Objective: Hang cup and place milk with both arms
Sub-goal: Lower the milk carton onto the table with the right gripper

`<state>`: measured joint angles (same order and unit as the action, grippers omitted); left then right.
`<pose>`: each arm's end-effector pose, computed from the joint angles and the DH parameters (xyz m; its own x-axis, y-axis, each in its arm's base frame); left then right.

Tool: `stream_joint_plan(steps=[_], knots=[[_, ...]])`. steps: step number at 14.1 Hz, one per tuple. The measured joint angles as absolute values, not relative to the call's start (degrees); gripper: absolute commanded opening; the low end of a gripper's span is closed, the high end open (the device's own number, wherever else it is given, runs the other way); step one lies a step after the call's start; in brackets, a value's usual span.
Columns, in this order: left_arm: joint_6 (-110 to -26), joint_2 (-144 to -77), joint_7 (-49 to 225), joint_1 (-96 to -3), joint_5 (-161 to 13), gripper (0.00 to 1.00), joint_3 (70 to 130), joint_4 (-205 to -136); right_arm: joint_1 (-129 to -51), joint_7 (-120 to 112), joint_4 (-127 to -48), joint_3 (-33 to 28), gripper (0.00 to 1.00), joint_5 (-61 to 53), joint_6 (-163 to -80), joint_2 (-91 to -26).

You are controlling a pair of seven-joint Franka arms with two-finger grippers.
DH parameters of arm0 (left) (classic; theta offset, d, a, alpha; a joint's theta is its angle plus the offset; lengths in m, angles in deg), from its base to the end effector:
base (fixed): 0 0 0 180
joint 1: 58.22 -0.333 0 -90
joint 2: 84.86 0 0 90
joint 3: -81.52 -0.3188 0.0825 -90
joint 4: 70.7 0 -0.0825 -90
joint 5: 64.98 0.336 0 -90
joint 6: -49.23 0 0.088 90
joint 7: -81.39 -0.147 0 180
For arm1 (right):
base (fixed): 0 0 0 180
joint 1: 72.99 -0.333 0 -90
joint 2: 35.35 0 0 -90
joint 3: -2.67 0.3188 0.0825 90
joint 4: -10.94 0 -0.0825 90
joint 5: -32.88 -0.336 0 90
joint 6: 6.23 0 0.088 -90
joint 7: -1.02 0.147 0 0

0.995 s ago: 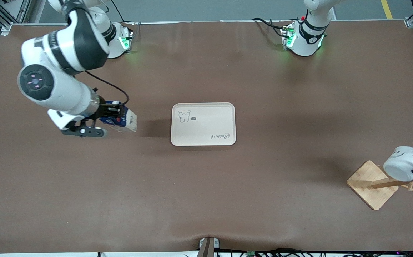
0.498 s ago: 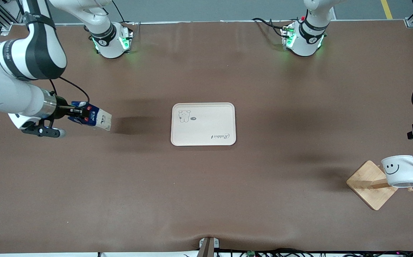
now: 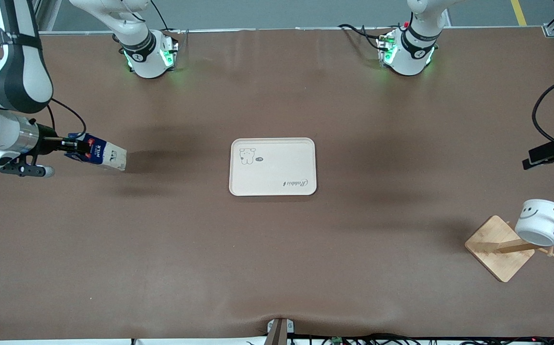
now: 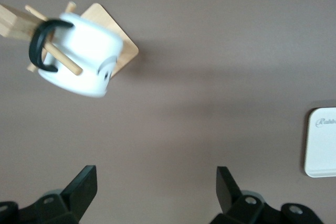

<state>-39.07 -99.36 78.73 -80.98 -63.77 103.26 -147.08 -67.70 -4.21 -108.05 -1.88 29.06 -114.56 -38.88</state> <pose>0.5735 0.0405 0.5563 0.9995 -0.0195 -0.0243 -0.0176 -0.9972 0.0729 0.4733 -0.0743 0.3712 0.9659 -0.0974 -0.2397 -0.1181 -0.9903 -0.0735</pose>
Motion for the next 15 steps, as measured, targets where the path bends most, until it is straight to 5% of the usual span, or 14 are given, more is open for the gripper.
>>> stream_joint_plan(steps=[7, 10, 11, 13, 14, 15], knots=[[-34.52, -96.9, 84.74, -80.5, -63.76, 1.0, 107.24, -147.24, -67.26, -5.39, -112.16, -3.35, 0.0, 29.7, -118.06, -38.88], [-33.35, -94.24, 84.92, -73.51, -63.77, 1.0, 102.16, -148.37, -67.18, -5.39, -113.59, -3.76, 0.01, 29.76, -120.05, -38.93], [-33.21, -93.14, 84.97, -69.8, -63.79, 1.0, 98.79, -149.24, -67.16, -5.39, -114.09, -3.79, 0.07, 29.8, -120.7, -38.96], [-33.01, -90.65, 85.05, -64.27, -64.25, 1.0, 93.38, -151.78, -67.12, -5.38, -114.92, -3.8, 0.4, 29.86, -121.2, -39.01], [-33.0, -89.32, 85.05, -63.06, -64.82, 1.0, 91.73, -153.27, -67.06, -5.37, -115.15, -3.81, 0.47, 29.86, -121.39, -39.15], [-33.0, -88.18, 85.05, -62.78, -65.23, 1.0, 90.83, -154.6, -66.93, -5.37, -115.33, -3.81, 0.75, 29.86, -121.63, -39.41]])
